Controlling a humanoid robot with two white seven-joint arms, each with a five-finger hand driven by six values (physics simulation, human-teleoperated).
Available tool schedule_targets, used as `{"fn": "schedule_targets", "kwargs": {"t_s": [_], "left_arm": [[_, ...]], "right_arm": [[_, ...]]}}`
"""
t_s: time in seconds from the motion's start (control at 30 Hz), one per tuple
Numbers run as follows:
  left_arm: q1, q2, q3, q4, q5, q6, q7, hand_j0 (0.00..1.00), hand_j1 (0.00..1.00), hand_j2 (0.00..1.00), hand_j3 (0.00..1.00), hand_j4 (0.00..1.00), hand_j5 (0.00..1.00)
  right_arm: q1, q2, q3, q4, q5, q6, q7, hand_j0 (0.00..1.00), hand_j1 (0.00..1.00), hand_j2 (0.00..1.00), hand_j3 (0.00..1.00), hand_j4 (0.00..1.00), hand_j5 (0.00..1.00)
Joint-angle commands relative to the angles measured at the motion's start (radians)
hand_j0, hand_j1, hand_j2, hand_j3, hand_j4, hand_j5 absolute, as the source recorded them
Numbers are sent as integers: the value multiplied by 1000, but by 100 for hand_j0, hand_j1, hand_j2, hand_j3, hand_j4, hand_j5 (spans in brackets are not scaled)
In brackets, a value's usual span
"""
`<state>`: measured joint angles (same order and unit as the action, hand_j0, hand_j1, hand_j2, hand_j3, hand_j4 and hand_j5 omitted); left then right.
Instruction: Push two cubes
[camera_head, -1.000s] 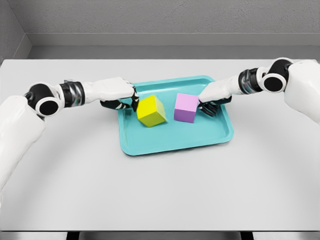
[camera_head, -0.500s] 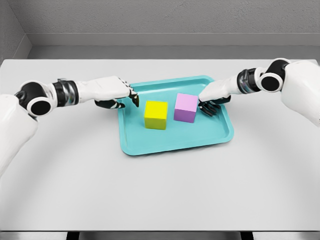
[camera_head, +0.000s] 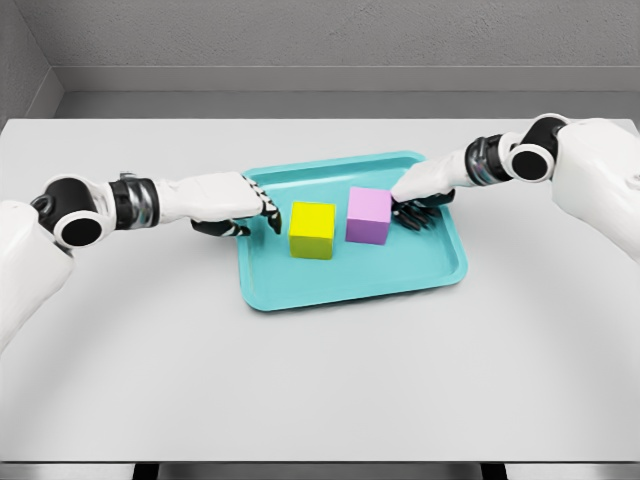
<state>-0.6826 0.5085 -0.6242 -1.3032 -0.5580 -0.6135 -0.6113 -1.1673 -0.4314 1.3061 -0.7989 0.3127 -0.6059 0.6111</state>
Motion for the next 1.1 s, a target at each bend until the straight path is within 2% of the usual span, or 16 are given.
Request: {"fn": "schedule_targets", "kwargs": {"t_s": [0.0,0.1,0.3,0.4,0.73,0.97,1.07], "left_arm": [[0,7,-3,1,6,3,0,61,61,61,61,61,61],[2,2,-2,9,4,3,0,61,61,61,61,61,61],[-28,-51,-2,119,-8,3,0,61,61,61,61,61,61],[-28,-71,-25,119,-28,3,0,61,61,61,61,61,61],[-32,-87,-58,97,-20,3,0,61,61,61,61,61,61],[-32,-68,-48,99,-16,3,0,61,61,61,61,61,61],[-23,-12,-46,15,17,3,0,61,61,61,61,61,61]], "right_arm": [[-2,8,4,0,8,-5,0,14,14,14,14,14,14],[-6,13,2,-3,29,-5,0,14,14,14,14,14,14],[-15,17,2,-3,37,-5,0,14,14,14,14,14,14],[-20,28,2,-5,55,-5,0,14,14,14,14,14,14],[-32,43,2,-5,65,-5,0,14,14,14,14,14,14],[-40,34,-8,9,109,20,0,14,14,14,14,14,14],[-40,34,-8,18,111,20,0,14,14,14,14,14,14]]}}
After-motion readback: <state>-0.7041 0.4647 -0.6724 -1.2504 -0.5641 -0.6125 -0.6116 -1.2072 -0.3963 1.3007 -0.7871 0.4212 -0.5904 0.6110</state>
